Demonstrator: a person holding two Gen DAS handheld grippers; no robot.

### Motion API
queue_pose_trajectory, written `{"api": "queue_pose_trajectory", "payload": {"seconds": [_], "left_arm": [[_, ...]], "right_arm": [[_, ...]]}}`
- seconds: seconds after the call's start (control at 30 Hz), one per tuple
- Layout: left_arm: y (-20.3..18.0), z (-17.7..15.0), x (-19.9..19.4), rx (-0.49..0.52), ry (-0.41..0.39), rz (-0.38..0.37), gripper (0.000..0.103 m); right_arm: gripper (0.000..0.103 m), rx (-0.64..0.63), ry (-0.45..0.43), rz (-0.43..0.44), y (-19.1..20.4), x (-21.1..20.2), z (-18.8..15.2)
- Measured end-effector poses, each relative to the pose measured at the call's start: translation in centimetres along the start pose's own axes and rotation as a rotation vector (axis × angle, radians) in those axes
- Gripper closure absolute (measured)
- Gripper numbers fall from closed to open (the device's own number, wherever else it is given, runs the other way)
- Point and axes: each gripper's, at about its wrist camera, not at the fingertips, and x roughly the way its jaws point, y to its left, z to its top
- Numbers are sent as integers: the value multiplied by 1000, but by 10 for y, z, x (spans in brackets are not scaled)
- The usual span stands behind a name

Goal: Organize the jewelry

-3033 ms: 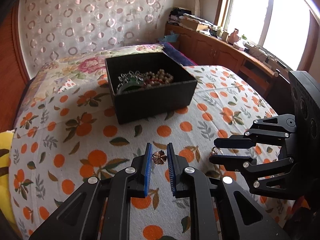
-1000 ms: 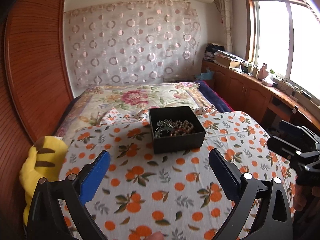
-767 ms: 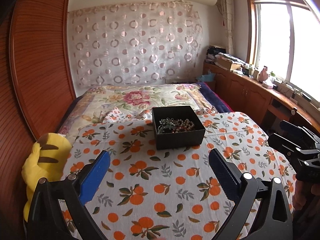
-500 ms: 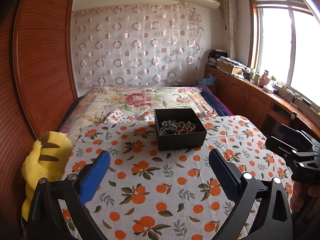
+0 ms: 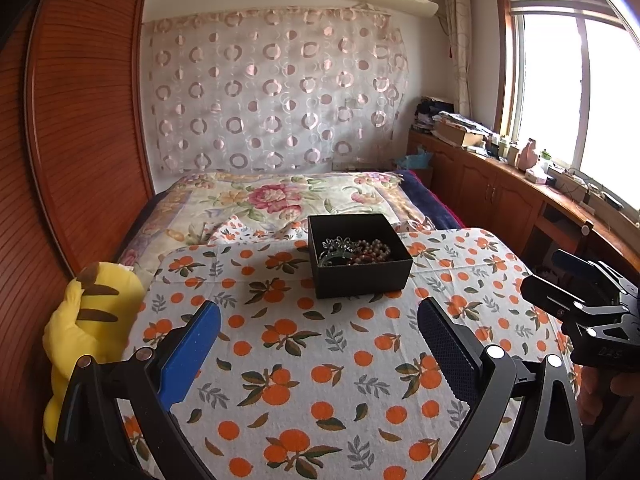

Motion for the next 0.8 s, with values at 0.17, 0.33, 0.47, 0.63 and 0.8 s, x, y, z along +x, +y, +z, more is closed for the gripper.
{"api": "queue_pose_trajectory", "payload": {"seconds": [0.17,0.33,0.47,0.63,0.8], "left_arm": [[0,0,0,0,0,-1,8],[0,0,0,-1,-3,2,8],[0,-2,0,-7,-6,6,8],[0,-2,0,-3,-7,6,8],[-1,-2,0,-2,-6,5,8]], "right_arm": [[2,1,-1,-2,1,1,1],[2,1,-2,-6,0,1,0],[2,5,-5,-7,0,1,1],[2,14,-8,-15,-3,-1,1],[2,21,-12,-27,-3,0,2]]}}
